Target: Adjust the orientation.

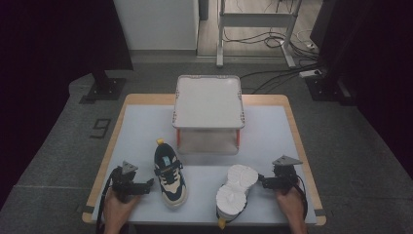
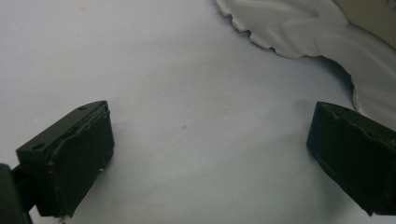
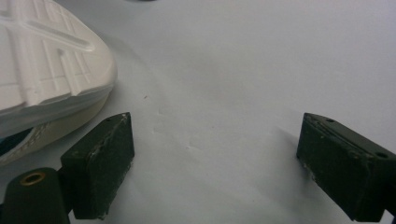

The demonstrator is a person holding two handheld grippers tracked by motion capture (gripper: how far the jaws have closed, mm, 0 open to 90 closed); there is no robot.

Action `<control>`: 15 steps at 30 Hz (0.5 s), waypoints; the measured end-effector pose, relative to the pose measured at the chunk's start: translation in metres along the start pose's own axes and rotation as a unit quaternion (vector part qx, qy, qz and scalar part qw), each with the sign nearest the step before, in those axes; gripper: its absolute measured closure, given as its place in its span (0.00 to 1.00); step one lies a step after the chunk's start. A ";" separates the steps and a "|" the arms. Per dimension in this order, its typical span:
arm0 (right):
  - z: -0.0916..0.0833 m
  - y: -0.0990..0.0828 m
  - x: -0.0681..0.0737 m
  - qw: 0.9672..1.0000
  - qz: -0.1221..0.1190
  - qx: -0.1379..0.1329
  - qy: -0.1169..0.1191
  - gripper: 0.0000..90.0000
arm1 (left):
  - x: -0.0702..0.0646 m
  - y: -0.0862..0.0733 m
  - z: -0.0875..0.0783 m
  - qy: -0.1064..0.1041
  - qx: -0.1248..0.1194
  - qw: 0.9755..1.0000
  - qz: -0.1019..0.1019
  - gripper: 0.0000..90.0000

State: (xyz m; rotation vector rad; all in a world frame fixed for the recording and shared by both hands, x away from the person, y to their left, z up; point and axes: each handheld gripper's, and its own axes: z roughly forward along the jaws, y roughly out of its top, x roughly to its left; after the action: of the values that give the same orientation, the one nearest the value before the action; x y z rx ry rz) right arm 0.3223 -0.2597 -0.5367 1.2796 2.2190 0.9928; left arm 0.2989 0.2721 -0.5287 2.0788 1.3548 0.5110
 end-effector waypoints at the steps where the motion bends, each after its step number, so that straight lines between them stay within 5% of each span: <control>1: 0.000 0.000 0.000 1.000 0.000 0.000 0.000 0.11 | 0.000 0.000 0.000 0.000 0.000 1.000 0.000 0.01; 15: 0.000 0.000 0.000 1.000 -0.001 -0.001 -0.001 0.11 | 0.000 0.001 0.000 -0.001 0.002 1.000 -0.002 0.00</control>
State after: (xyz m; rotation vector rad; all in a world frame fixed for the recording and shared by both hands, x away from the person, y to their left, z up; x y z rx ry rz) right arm 0.3222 -0.2597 -0.5368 1.2781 2.2171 0.9918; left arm 0.2997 0.2722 -0.5287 2.0787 1.3579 0.5050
